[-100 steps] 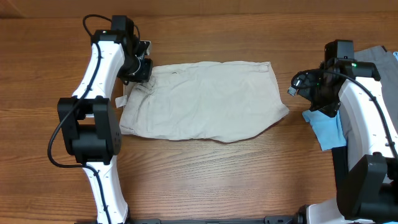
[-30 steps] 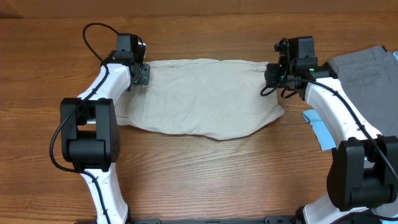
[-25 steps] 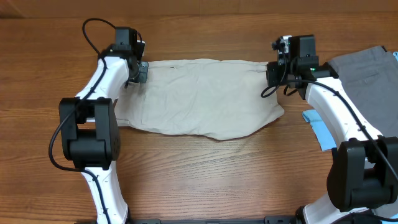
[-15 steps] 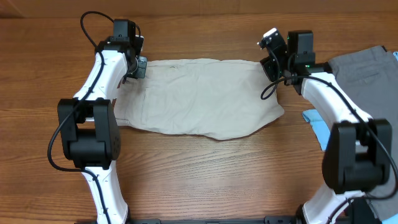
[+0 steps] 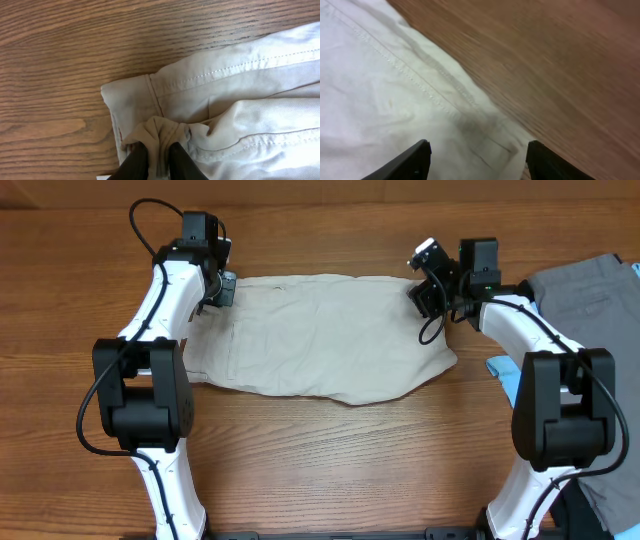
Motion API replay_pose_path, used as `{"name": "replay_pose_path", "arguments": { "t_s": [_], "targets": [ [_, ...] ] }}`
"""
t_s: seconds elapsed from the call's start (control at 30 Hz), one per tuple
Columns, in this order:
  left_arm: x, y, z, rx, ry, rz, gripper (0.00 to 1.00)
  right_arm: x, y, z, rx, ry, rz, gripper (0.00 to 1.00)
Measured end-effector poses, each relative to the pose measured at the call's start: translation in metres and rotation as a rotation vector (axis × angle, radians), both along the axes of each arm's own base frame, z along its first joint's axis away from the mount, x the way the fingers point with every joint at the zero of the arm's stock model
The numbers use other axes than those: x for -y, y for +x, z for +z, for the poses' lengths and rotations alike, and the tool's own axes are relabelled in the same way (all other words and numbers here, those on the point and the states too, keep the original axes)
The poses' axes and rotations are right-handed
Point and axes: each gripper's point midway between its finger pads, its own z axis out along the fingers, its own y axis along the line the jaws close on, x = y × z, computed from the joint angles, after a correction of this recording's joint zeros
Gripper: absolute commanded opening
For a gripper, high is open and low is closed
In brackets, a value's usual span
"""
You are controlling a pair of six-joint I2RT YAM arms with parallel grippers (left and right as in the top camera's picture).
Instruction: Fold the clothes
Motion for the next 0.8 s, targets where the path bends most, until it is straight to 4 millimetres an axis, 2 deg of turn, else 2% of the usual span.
{"name": "replay_pose_path", "arguments": {
  "t_s": [0.2,0.27,0.37,0.43,0.5,0.6,0.8],
  "targets": [
    [0.000,-0.001,0.000,-0.003,0.000,0.000,0.15,-0.003,-0.005,-0.033,-0.066,0.012,0.012,0.63],
    [0.000,-0.001,0.000,-0.003,0.000,0.000,0.14,-0.003,-0.006,-0.037,-0.074,0.013,0.013,0.59],
    [0.000,-0.001,0.000,-0.003,0.001,-0.001,0.06,-0.003,-0.001,-0.036,-0.054,0.014,0.014,0.57],
    [0.000,-0.001,0.000,-0.003,0.001,0.000,0.06,-0.004,0.000,-0.035,-0.045,0.016,0.016,0.63],
    [0.000,-0.001,0.000,-0.003,0.001,0.000,0.06,-0.005,0.009,-0.028,-0.004,0.032,0.005,0.64],
    [0.000,-0.001,0.000,-0.003,0.001,0.000,0.06,-0.006,0.018,-0.020,0.038,0.050,-0.012,0.62],
    [0.000,-0.001,0.000,-0.003,0.001,0.000,0.07,-0.006,0.019,-0.019,0.033,0.065,-0.031,0.58]
  ]
}}
